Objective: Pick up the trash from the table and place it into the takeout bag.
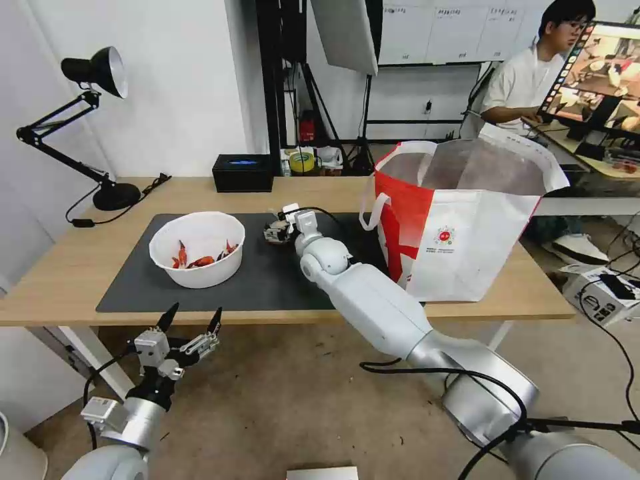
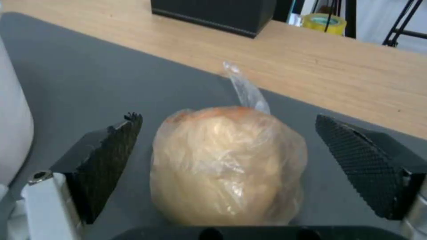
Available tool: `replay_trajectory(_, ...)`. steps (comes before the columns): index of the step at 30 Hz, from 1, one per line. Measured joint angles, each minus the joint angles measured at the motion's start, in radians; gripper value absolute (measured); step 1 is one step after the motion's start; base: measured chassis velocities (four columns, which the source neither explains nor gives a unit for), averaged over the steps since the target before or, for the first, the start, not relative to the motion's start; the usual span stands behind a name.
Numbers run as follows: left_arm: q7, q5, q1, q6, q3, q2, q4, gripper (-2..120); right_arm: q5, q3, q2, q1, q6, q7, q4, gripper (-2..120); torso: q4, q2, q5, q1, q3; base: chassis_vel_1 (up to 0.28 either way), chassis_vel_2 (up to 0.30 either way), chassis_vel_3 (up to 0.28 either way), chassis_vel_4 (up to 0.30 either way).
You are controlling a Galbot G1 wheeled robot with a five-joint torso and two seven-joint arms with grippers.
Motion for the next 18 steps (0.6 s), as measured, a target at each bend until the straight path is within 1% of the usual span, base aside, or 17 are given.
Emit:
replay_trajectory(13,-0.001,-0.006,0.003,0.000,-0.007,-0.002,-0.019,100,-0.013,-0.003,0.005,0.012,-0.005,-0.021,-0.040,100,0.0000,0.000,0.0000,0.000,0.000,0.000,0.000,0.000,0.000)
replay_trajectory(14,-0.001,-0.007,0.003,0.001,-0.007,-0.002,-0.021,100,-0.013,-0.003,0.005,0.013,-0.006,-0.023,-0.045,97,0.0000,0.000,0.0000,0.000,0.000,0.000,0.000,0.000,0.000)
replay_trajectory(16,-0.001,-0.007,0.003,0.001,-0.007,-0.002,-0.023,100,-0.013,-0.003,0.006,0.014,-0.008,-0.025,-0.048,96,-0.0001,0.000,0.0001,0.000,0.000,0.000,0.000,0.000,0.000)
replay_trajectory(17,-0.001,-0.007,0.004,0.001,-0.007,-0.002,-0.024,100,-0.013,-0.003,0.006,0.014,-0.011,-0.026,-0.050,93,-0.0001,0.000,0.0001,0.000,0.000,0.000,0.000,0.000,0.000)
replay_trajectory(18,-0.001,-0.007,0.009,0.001,-0.010,-0.002,-0.024,100,-0.012,-0.003,0.007,0.014,-0.015,-0.028,-0.056,87,-0.0001,0.000,0.0001,0.000,0.000,0.000,0.000,0.000,0.000)
